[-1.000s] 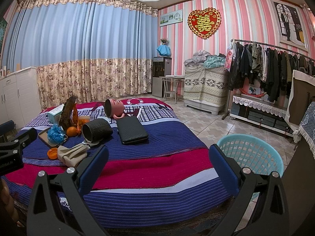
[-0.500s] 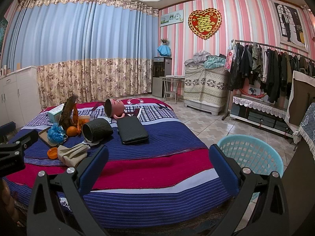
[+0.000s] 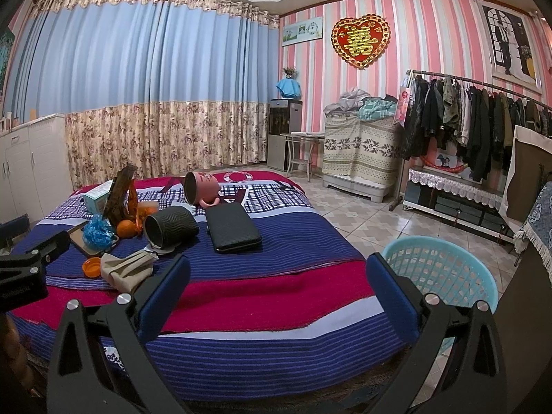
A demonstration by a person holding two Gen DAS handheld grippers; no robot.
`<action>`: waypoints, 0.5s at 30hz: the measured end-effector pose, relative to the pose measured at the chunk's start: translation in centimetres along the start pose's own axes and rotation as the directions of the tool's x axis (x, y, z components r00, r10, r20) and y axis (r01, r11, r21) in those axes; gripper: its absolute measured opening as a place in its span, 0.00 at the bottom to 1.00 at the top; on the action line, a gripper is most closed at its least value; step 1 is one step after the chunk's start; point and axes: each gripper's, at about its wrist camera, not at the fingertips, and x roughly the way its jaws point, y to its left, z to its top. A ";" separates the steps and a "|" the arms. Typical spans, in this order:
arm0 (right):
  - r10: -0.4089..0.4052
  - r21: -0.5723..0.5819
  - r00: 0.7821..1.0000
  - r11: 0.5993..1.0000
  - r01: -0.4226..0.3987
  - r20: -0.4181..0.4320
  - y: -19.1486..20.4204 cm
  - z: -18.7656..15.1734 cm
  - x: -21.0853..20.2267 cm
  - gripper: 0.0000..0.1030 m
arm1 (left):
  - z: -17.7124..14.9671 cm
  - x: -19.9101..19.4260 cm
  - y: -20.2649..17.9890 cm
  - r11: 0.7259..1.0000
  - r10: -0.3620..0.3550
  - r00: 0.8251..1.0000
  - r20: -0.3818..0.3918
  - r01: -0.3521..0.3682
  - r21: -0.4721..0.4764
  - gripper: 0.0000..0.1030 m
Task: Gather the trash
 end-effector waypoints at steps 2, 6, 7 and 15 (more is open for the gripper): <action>0.000 0.000 1.000 1.000 0.000 0.001 0.0 0.0 0.0 0.96 | 0.0 0.0 0.0 1.000 0.000 1.000 0.001 0.000 0.000 0.95; -0.001 0.001 1.000 1.000 0.001 0.000 0.0 0.0 0.0 0.96 | 0.0 0.0 0.0 1.000 0.000 1.000 0.000 0.000 0.000 0.95; 0.000 0.000 1.000 1.000 0.000 0.000 0.0 0.0 0.0 0.96 | 0.0 0.0 0.0 1.000 0.000 1.000 0.000 0.000 -0.001 0.95; 0.000 -0.001 1.000 1.000 0.000 0.001 0.1 -0.1 0.1 0.96 | 0.2 0.1 0.1 1.000 0.000 1.000 -0.002 0.000 -0.002 0.95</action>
